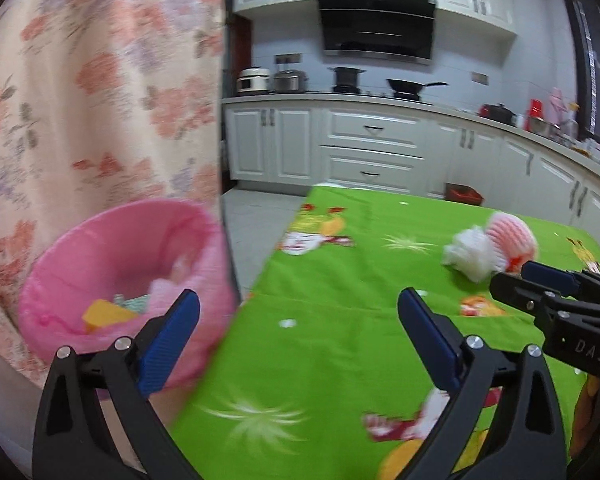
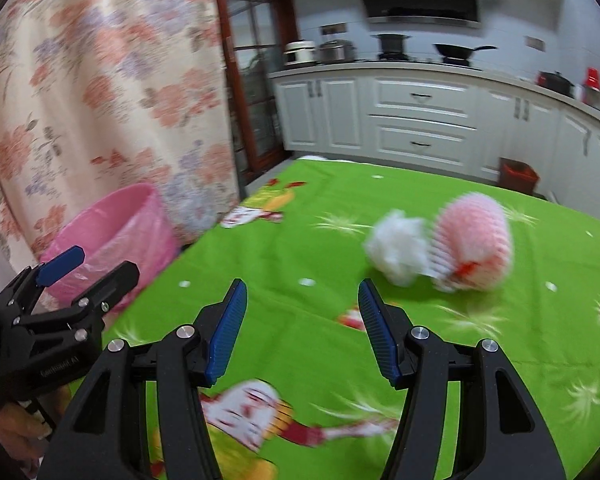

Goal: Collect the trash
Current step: 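Move both tools back over the table toward the tissue and net, then grasp the pink foam net with the right tool while the left tool grasps the white tissue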

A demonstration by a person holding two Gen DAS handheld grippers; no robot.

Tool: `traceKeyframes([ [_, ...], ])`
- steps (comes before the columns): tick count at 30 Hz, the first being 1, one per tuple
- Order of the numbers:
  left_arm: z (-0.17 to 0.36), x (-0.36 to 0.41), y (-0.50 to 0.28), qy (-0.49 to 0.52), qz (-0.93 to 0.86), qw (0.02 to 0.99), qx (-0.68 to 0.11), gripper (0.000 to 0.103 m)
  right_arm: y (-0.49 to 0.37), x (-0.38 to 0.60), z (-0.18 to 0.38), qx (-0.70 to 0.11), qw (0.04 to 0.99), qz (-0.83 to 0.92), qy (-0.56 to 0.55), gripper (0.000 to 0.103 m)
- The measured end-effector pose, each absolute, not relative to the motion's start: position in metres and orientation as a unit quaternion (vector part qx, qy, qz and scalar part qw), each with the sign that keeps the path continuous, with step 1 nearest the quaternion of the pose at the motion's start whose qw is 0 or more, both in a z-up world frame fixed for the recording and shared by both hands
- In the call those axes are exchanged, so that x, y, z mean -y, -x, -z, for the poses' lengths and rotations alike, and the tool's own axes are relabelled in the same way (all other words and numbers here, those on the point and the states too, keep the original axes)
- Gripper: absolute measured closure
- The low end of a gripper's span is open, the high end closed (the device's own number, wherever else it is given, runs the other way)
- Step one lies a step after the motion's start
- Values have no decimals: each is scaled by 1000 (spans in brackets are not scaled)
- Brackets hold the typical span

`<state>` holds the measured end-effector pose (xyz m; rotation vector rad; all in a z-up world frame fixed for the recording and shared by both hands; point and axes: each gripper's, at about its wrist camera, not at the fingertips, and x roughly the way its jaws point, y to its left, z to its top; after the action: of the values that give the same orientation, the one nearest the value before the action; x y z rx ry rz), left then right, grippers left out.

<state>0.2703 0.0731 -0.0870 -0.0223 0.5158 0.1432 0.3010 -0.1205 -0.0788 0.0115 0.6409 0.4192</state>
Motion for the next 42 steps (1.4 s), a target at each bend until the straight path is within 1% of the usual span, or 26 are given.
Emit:
traceKeyframes([
  [3, 95, -42, -279, 0, -50, 966, -255, 7, -297, 143, 82, -306, 936, -176, -5, 47],
  [10, 109, 0, -297, -17, -26, 963, -267, 7, -300, 201, 92, -301, 948, -105, -19, 47],
  [16, 118, 8, -305, -15, -19, 960, -279, 7, -319, 230, 103, -317, 946, -65, -34, 47],
  [22, 121, 5, -310, -4, -18, 957, -288, 7, -340, 228, 106, -318, 946, -60, -29, 47],
  [24, 122, 3, -311, -2, -21, 956, -293, 7, -349, 225, 105, -316, 946, -62, -31, 43],
  [26, 123, 3, -313, -3, -24, 954, -297, 7, -360, 221, 103, -312, 947, -64, -37, 38],
  [30, 123, 8, -313, -17, -19, 954, -298, 7, -387, 212, 99, -309, 948, -63, -41, 32],
  [36, 125, 15, -314, -32, -16, 953, -299, 7, -426, 207, 112, -336, 940, -46, -37, 32],
  [39, 126, 13, -316, -25, -15, 951, -306, 7, -433, 211, 121, -363, 930, -43, -44, 33],
  [40, 125, 12, -317, -18, -14, 951, -308, 7, -433, 214, 121, -365, 928, -46, -52, 37],
  [41, 125, 11, -318, -10, -11, 952, -307, 7, -431, 216, 121, -367, 927, -49, -53, 46],
  [42, 125, 11, -320, -3, -6, 952, -307, 7, -430, 217, 122, -371, 926, -50, -51, 50],
])
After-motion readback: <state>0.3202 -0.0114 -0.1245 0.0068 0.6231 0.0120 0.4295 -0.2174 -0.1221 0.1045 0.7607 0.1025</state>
